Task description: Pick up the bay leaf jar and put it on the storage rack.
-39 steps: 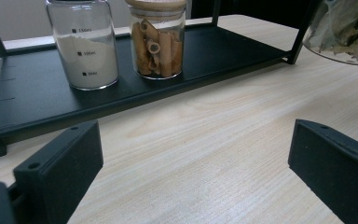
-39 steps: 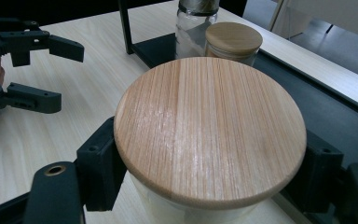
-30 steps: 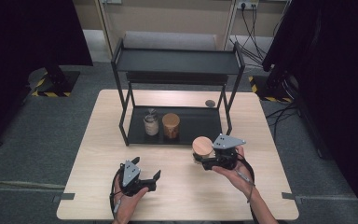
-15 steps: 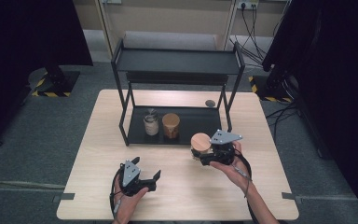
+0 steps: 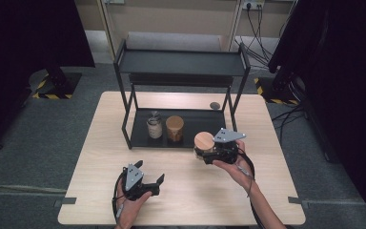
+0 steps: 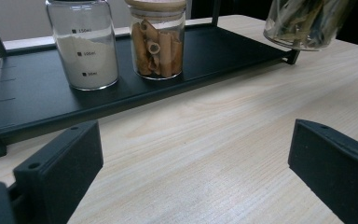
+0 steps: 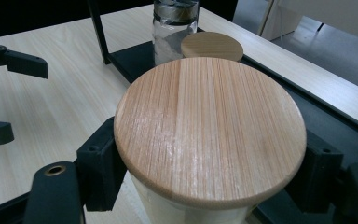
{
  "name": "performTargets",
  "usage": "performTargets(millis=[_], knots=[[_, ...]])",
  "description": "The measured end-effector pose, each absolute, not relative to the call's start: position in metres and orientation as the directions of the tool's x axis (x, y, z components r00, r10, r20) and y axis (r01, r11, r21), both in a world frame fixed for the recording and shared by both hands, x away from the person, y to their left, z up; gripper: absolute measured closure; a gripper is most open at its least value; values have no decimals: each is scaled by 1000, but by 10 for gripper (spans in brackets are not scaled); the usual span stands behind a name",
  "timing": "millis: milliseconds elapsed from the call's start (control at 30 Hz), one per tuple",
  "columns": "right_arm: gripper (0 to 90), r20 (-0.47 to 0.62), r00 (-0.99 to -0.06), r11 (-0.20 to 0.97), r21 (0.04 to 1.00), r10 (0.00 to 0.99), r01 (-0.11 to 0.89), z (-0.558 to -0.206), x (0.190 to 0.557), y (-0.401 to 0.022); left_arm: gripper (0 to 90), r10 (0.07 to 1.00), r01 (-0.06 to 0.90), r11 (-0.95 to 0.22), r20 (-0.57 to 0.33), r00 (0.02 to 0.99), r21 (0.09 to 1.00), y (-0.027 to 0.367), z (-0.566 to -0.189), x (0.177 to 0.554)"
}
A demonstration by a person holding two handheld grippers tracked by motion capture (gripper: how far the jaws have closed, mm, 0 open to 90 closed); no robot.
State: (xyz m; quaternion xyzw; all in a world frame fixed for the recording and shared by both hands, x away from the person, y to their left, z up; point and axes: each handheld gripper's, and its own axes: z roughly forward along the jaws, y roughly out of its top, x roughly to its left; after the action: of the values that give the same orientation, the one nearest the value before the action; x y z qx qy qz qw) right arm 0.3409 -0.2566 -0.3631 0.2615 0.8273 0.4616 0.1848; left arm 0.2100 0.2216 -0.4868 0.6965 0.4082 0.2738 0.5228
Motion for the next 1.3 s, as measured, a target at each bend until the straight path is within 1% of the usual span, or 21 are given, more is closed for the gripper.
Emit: performTargets(millis=[767, 1300], knots=[[261, -63, -787, 439, 855, 614, 275, -365, 360, -246, 25, 856, 282, -117, -47, 515, 952, 222, -487, 210], [262, -58, -763, 427, 855, 644, 296, -366, 371, -240, 25, 857, 285, -117, -49, 514, 951, 222, -487, 210]])
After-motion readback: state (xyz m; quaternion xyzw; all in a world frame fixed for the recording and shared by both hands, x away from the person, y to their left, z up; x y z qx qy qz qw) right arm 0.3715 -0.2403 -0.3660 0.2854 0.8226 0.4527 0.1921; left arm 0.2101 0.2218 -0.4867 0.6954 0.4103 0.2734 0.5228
